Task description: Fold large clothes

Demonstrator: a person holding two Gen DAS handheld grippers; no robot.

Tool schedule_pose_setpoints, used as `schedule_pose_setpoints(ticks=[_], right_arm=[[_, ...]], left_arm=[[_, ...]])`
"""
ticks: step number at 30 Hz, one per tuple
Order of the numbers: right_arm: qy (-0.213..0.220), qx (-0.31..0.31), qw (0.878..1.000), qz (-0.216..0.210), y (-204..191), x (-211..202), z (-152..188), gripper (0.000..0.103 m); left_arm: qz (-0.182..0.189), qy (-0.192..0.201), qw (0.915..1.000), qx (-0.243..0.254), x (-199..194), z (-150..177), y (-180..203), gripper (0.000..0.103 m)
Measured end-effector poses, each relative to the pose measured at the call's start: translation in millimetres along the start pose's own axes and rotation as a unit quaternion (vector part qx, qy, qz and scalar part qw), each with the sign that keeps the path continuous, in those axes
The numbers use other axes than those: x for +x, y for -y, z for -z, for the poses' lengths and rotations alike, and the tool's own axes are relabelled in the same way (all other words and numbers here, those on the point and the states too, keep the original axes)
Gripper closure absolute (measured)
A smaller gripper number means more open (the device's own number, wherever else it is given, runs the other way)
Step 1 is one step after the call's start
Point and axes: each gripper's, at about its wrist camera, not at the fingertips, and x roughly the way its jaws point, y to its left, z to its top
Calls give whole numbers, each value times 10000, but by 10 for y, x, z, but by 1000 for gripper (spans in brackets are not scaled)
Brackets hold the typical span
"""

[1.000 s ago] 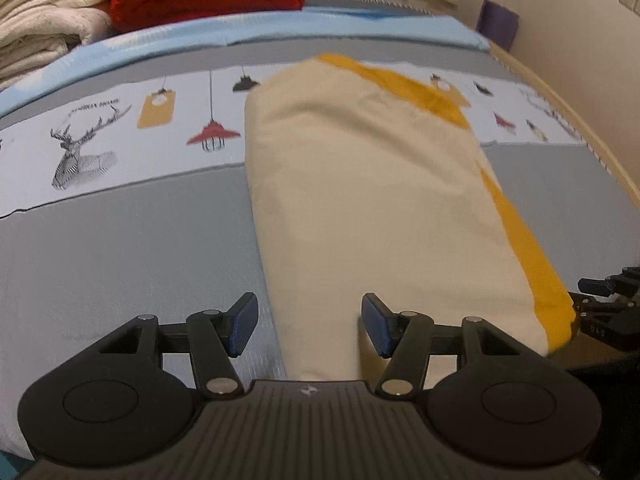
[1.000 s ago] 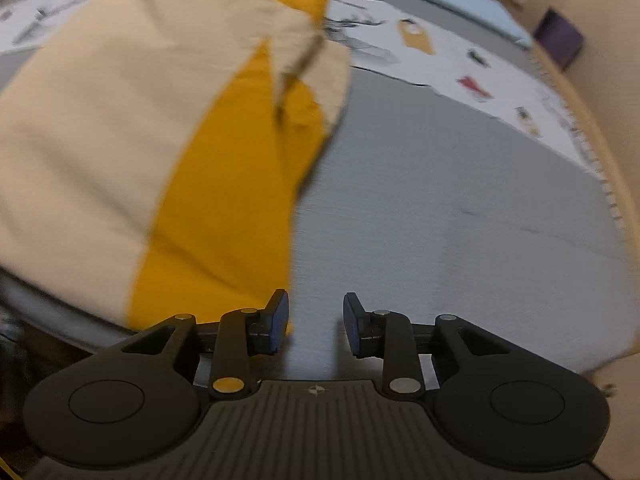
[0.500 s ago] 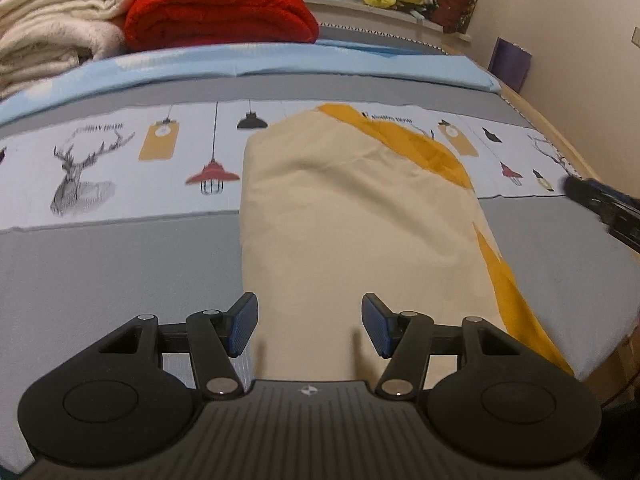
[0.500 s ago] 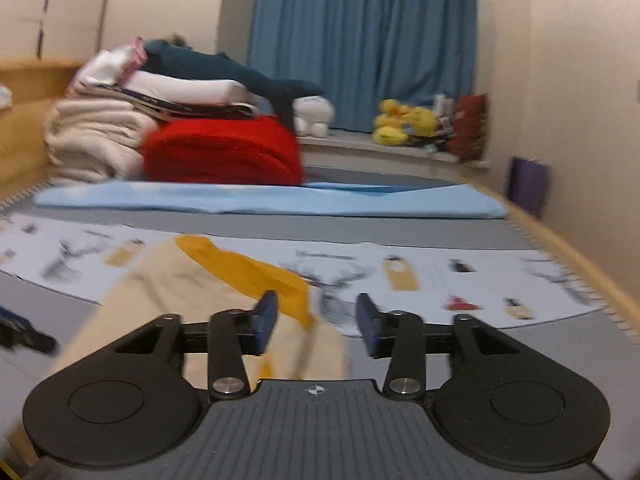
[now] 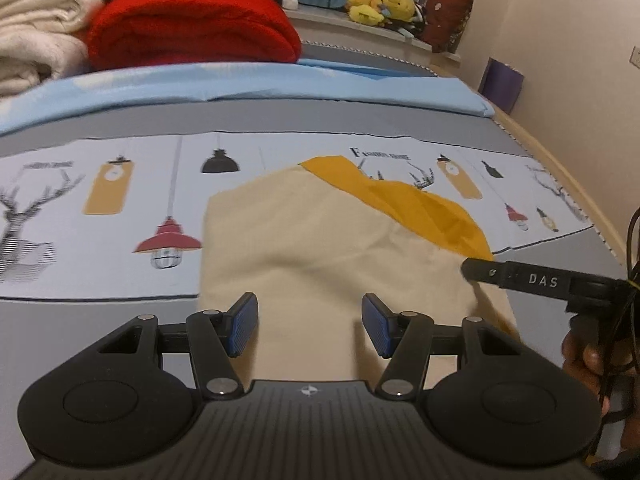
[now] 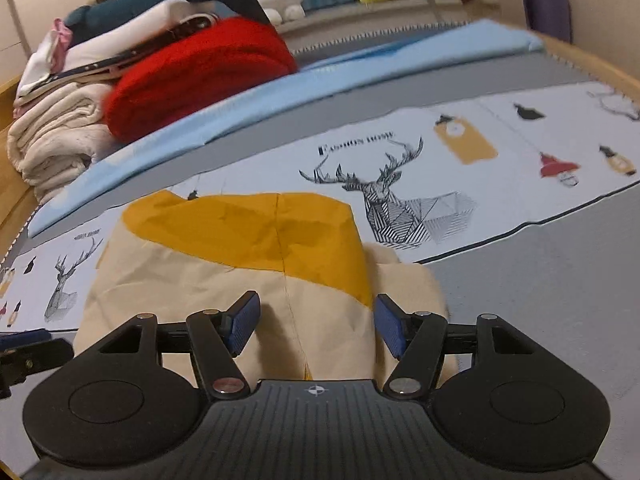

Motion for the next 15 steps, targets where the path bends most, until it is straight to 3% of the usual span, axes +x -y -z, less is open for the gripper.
schedule_pose_setpoints(ticks=[4, 5, 8, 15], right_arm=[[-139, 280, 9995, 66, 69, 233, -94, 39], [-194, 407, 9990, 41, 91, 282, -106, 45], [-151, 420, 9990, -19, 83, 361, -140, 98], [-684, 30, 9956, 635, 14, 658, -38, 101]], left_arm=[[161, -214, 9991, -329, 348, -80, -116, 40], [150, -242, 9988, -389, 429, -98, -150, 40], [101, -322, 9986, -417, 626, -113, -200, 40], [-131, -467, 9986, 191, 853, 11, -111, 40]])
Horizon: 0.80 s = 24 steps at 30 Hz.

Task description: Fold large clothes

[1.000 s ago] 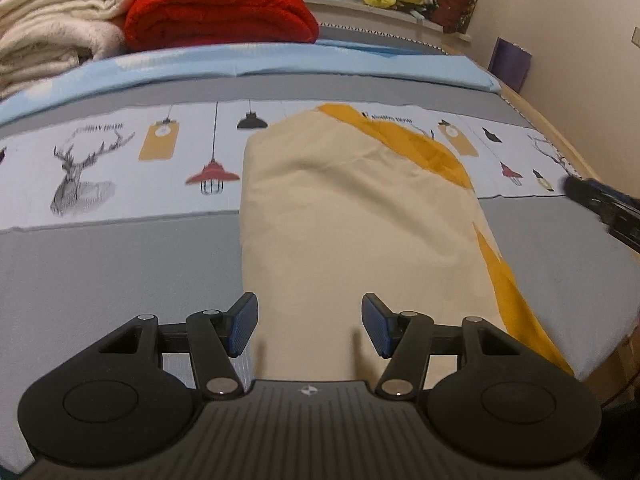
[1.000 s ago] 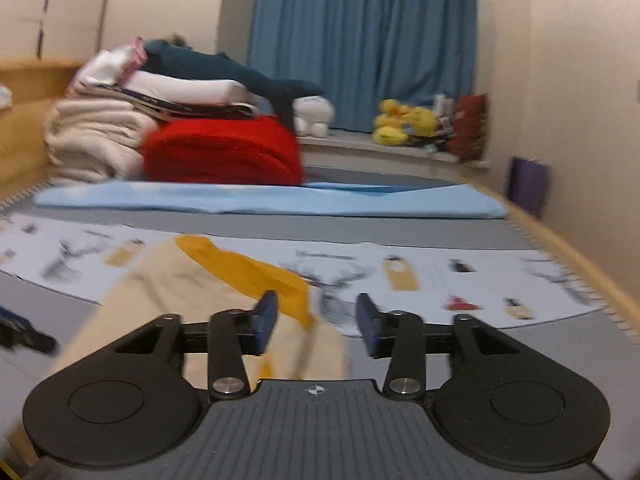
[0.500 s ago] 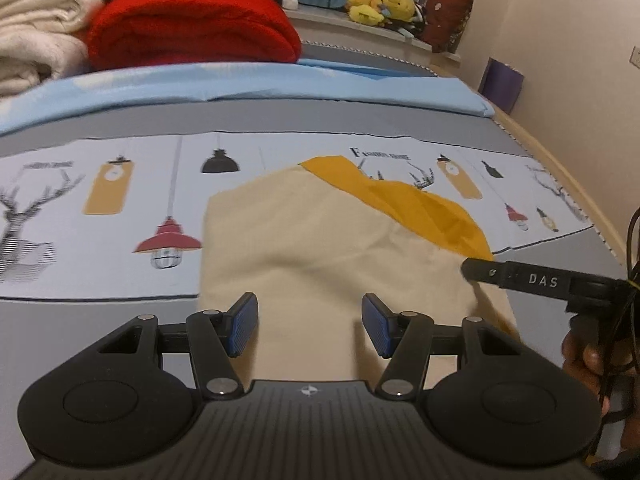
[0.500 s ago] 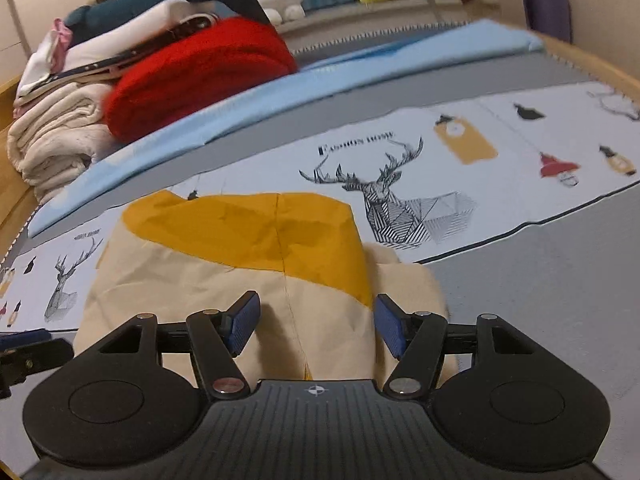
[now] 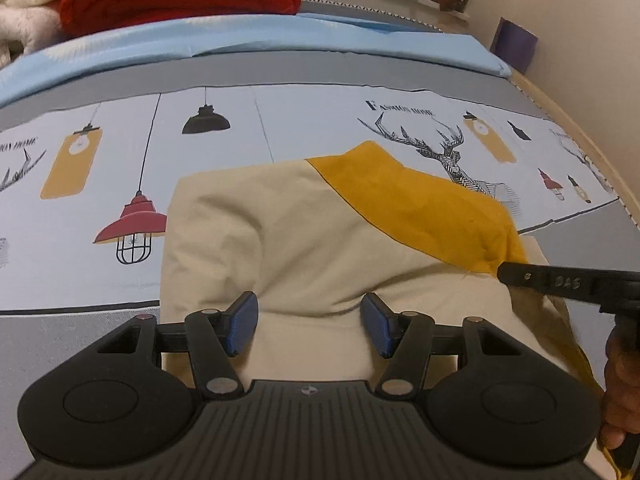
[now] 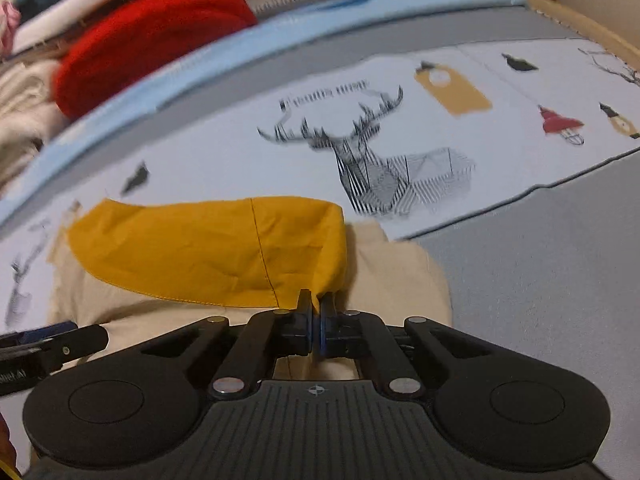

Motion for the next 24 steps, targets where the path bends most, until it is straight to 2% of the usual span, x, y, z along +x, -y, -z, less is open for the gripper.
schedule_pose_setpoints(ticks=[3, 5, 7, 8, 9, 11, 12, 15, 16, 18, 22, 23, 24], right_arm=[[-8, -250, 9996, 135, -59, 16, 42, 100], [99, -272, 9994, 165, -49, -52, 62, 97], [371, -242, 9987, 257, -23, -211, 70, 82], [514, -200, 9981, 290, -3, -303, 75, 68], [619, -144, 9976, 257, 32, -383, 84, 57], [664, -31, 9978, 80, 134, -522, 118, 47], [524, 29, 9986, -61, 206, -559, 143, 41], [-279, 427, 9974, -514, 466, -525, 276, 37], [-452, 611, 9953, -601, 557, -521, 331, 36], [-638, 885, 9916, -688, 728, -530, 405, 25], [-1083, 1195, 9824, -944, 941, -471, 506, 17], [-1221, 1243, 9789, -1065, 957, -437, 528, 15], [-1285, 1224, 9772, -1165, 937, -418, 558, 11]], left_arm=[[182, -26, 9998, -123, -119, -31, -92, 40], [258, 57, 9983, -517, -286, -89, -248, 36], [289, 243, 9944, -986, -450, -104, -466, 29], [296, 263, 9917, -1227, -507, -96, -594, 26], [311, 197, 9887, -1451, -531, -80, -712, 24], [393, -168, 9814, -1873, -489, -7, -920, 16], [477, -446, 9758, -2085, -428, 55, -1013, 15], [820, -1188, 9518, -2707, -220, 289, -1216, 12], [1007, -1252, 9428, -2921, -180, 363, -1272, 10], [1255, -1324, 9307, -3172, -104, 440, -1325, 10], [1637, -1415, 9155, -3393, 65, 507, -1276, 10], [1723, -1411, 9143, -3384, 111, 494, -1227, 7], [1702, -1395, 9173, -3320, 139, 479, -1177, 6]])
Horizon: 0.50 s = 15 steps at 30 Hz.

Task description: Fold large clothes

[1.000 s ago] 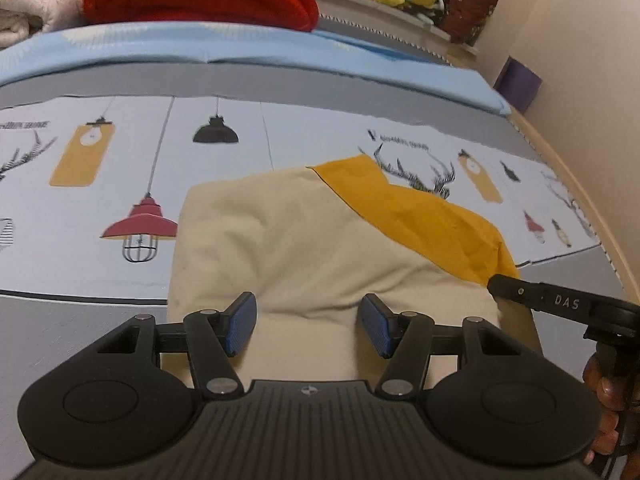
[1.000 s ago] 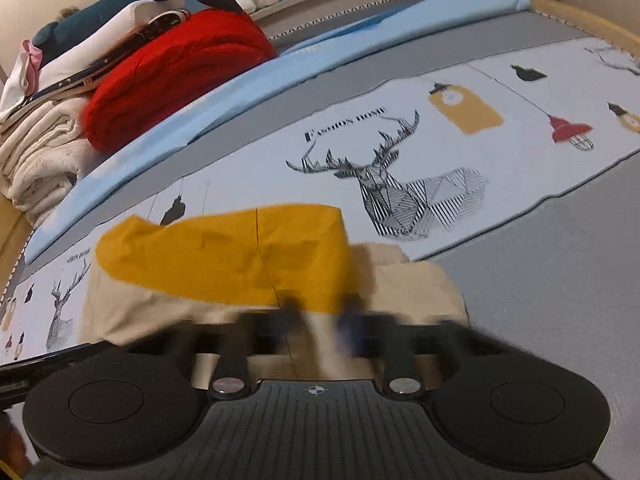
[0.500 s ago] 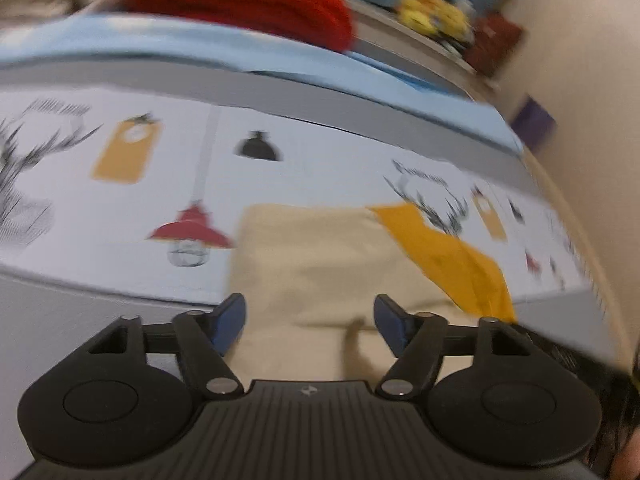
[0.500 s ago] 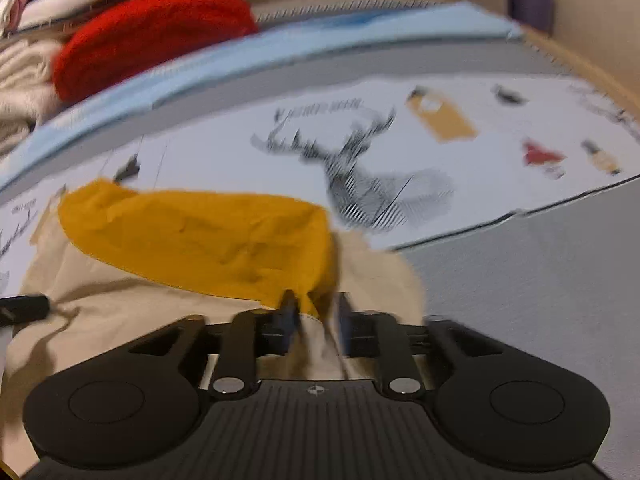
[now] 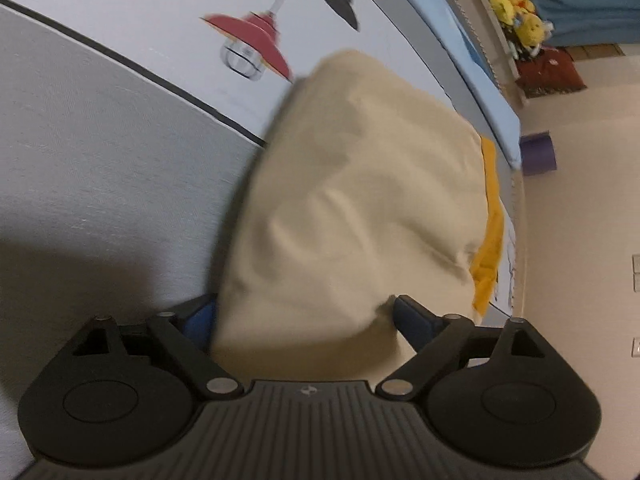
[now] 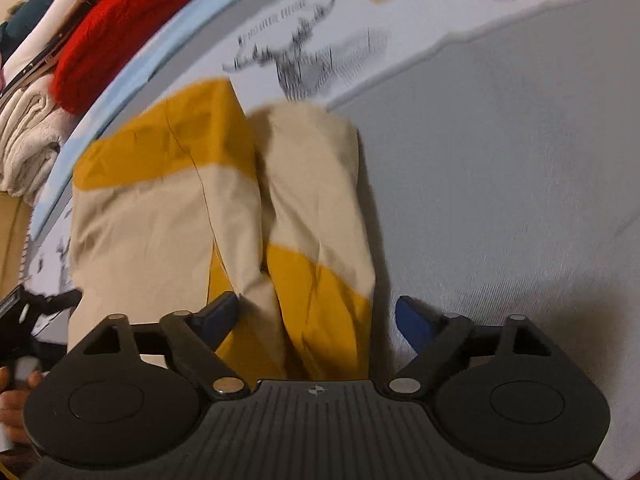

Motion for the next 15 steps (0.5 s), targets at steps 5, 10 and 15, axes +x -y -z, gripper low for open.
schedule_pose_setpoints(ticks=[5, 10, 15], right_arm=[[-48, -398, 9992, -4, -148, 76, 13, 7], [287, -580, 9977, -193, -298, 70, -77, 70], [727, -944, 9921, -399, -597, 81, -188, 94]], left_arm=[[-214, 196, 9993, 233, 121, 12, 162, 6], [-410, 611, 9960, 515, -63, -19, 370, 53], [-309, 1180, 9863, 1112, -443, -120, 670, 64]])
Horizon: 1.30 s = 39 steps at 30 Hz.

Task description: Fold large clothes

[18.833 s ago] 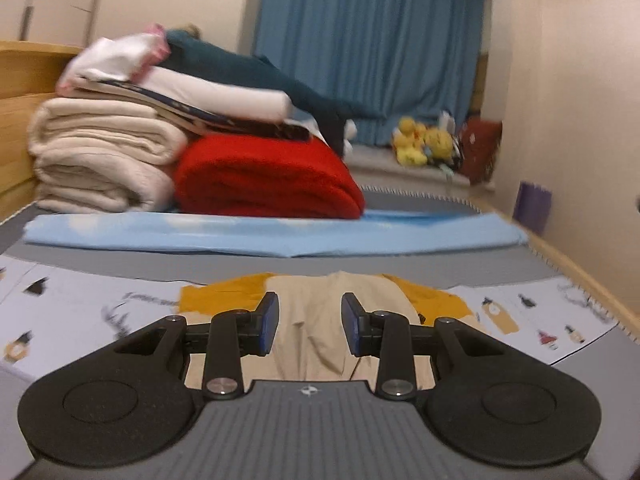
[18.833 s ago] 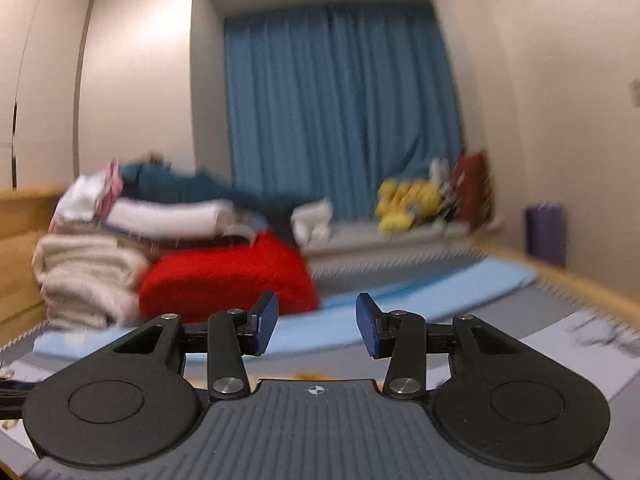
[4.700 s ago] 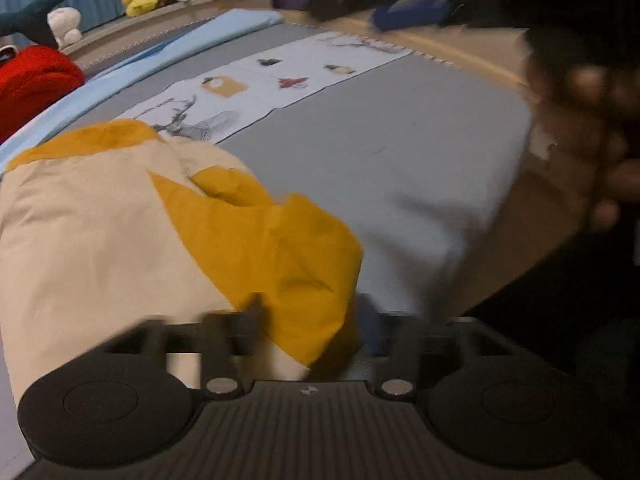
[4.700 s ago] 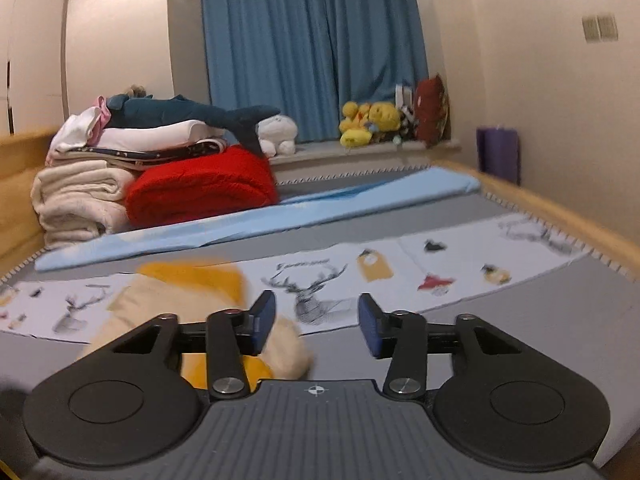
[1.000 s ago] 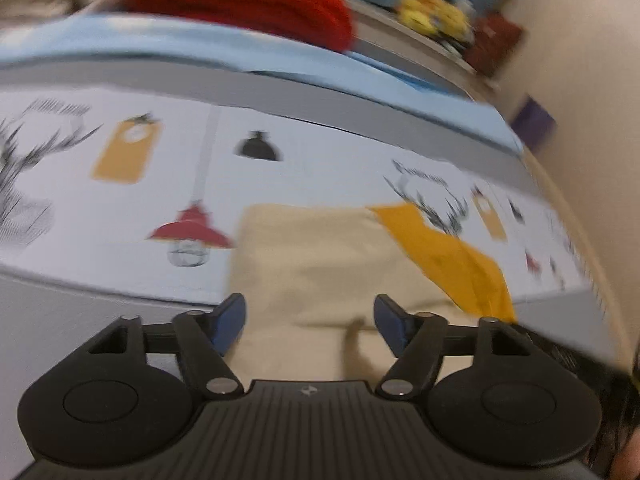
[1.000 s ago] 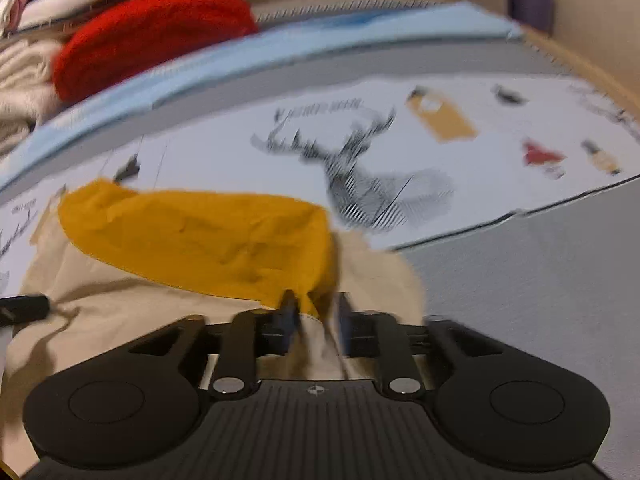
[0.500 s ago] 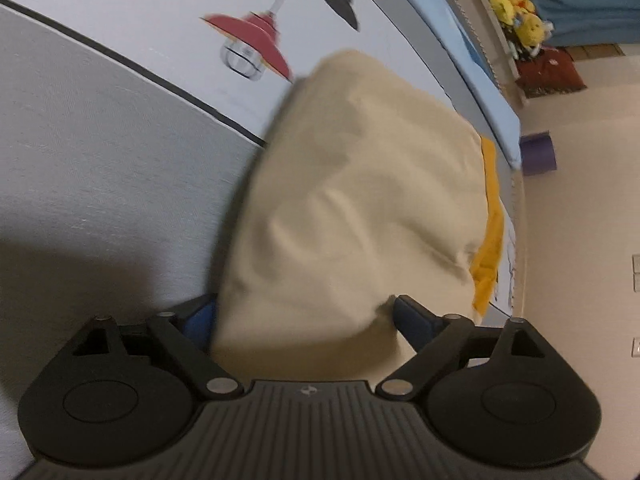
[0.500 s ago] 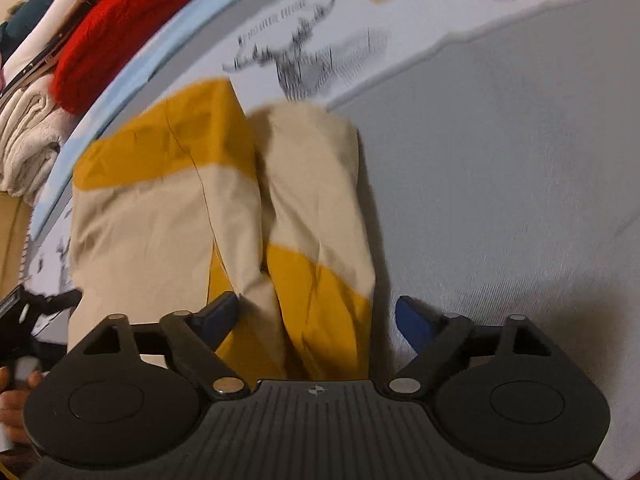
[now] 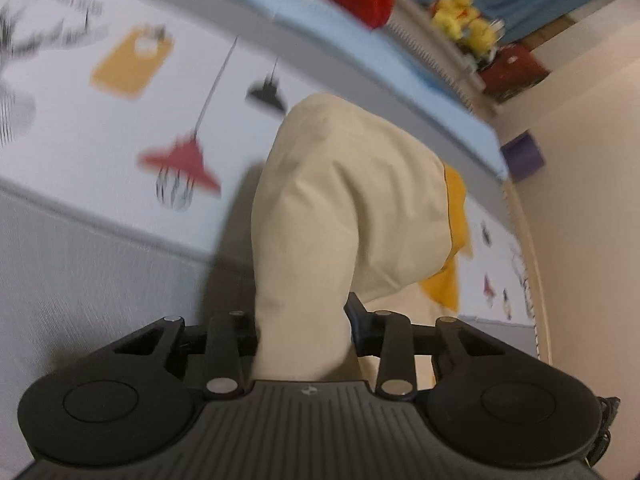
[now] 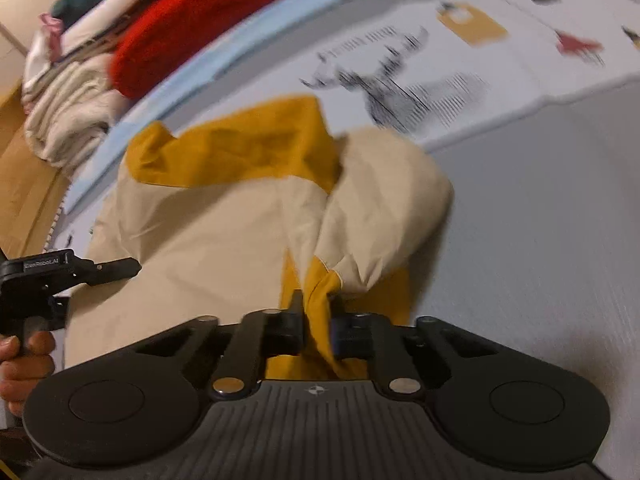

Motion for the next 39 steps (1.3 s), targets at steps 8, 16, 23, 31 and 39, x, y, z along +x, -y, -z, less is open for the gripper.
schedule_pose_setpoints(ticks=[8, 16, 23, 31, 39], right_arm=[[855, -98, 9943, -626, -465, 206, -220, 96], [739, -427, 9963, -36, -729, 501, -231, 96], [724, -476, 9949, 511, -713, 388, -158, 79], [152, -182, 9997, 82, -499, 65, -37, 54], [-818, -1313, 9872, 379, -643, 55, 351, 52]], left_arm=[[-253, 564, 9980, -163, -291, -481, -354, 57], [-929, 782, 9925, 114, -657, -612, -667, 37], [-503, 34, 9973, 537, -898, -451, -733, 37], [-683, -981, 9827, 1413, -647, 170, -727, 25], [-1228, -929, 9698, 1893, -754, 469, -503, 24]])
